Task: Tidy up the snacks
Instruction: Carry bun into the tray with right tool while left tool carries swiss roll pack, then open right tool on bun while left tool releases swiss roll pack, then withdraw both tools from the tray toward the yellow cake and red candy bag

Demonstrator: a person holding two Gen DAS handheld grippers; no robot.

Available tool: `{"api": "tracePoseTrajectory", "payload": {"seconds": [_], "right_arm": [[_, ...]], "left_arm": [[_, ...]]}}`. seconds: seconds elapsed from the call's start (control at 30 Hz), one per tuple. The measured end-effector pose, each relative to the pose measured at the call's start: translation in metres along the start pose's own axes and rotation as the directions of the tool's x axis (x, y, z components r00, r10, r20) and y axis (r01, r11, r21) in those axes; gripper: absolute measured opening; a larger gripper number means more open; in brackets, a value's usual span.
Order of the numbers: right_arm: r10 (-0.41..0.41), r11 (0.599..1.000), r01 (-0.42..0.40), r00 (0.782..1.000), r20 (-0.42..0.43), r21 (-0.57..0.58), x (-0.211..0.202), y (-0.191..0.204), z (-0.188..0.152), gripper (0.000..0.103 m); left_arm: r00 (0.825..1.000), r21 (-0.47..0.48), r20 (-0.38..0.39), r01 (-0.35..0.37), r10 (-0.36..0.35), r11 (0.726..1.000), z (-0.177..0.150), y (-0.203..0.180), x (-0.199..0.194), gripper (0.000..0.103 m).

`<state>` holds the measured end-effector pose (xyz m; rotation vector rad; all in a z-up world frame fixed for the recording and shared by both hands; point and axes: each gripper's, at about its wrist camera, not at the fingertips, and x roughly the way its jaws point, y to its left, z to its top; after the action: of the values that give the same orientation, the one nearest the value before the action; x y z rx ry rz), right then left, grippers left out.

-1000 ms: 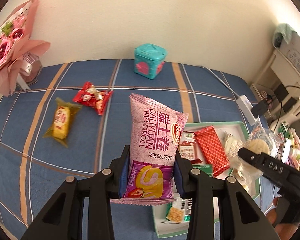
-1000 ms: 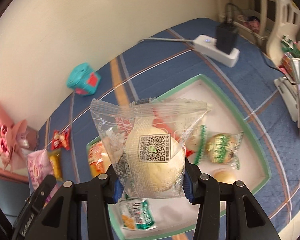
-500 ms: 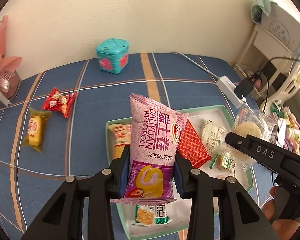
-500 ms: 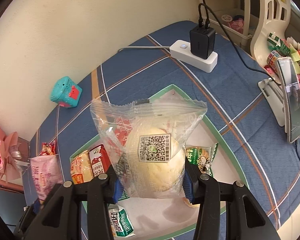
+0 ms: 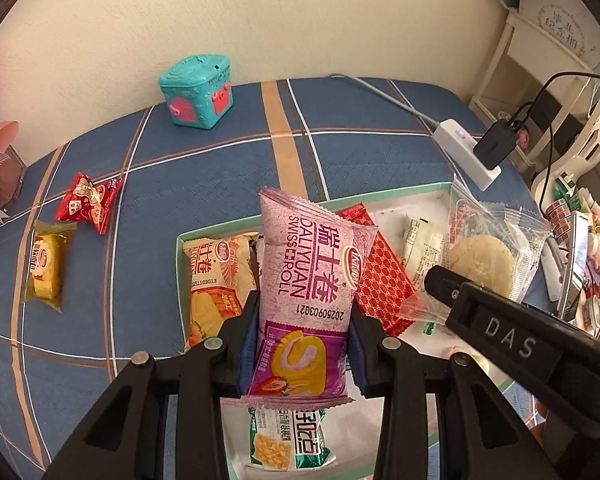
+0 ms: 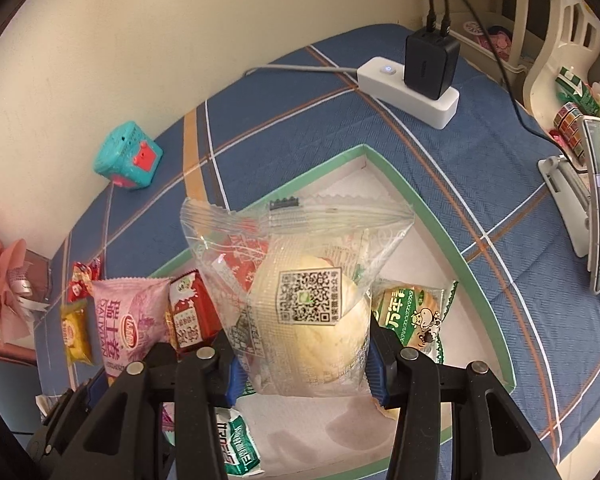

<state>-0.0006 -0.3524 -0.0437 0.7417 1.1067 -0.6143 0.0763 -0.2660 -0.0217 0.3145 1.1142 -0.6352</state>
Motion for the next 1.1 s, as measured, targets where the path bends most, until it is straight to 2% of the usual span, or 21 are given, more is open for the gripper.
{"api": "tracePoseTrajectory", "payload": {"seconds": [0.63, 0.73, 0.77, 0.87, 1.1], "right_arm": [[-0.042, 0.999, 0.041, 0.997, -0.063, -0.025, 0.02, -0.003, 0.0, 0.051], [-0.049, 0.999, 0.047, 0.997, -0.068, -0.025, 0.02, -0.005, 0.0, 0.052], [-0.049, 0.999, 0.048, 0.996, -0.068, -0.021, 0.019, -0.006, 0.001, 0.053], [-0.05, 0.999, 0.049, 0.997, -0.061, -0.019, 0.017, -0.007, 0.003, 0.059], [-0.033, 0.999, 0.032, 0.999, -0.036, -0.027, 0.005, -0.008, 0.005, 0.062]], "left_arm": [[0.998, -0.002, -0.063, -0.005, 0.005, 1.0, -0.005, 0.001, 0.02, 0.04], [0.998, -0.01, -0.069, 0.002, -0.003, 1.0, -0.004, 0.002, 0.02, 0.045], [0.998, -0.018, -0.07, 0.003, -0.004, 1.0, -0.004, 0.003, 0.02, 0.049], [0.998, -0.025, -0.064, 0.006, -0.008, 1.0, -0.004, 0.005, 0.017, 0.052], [0.999, -0.022, -0.046, 0.019, -0.02, 1.0, -0.002, 0.004, 0.008, 0.054]]}}
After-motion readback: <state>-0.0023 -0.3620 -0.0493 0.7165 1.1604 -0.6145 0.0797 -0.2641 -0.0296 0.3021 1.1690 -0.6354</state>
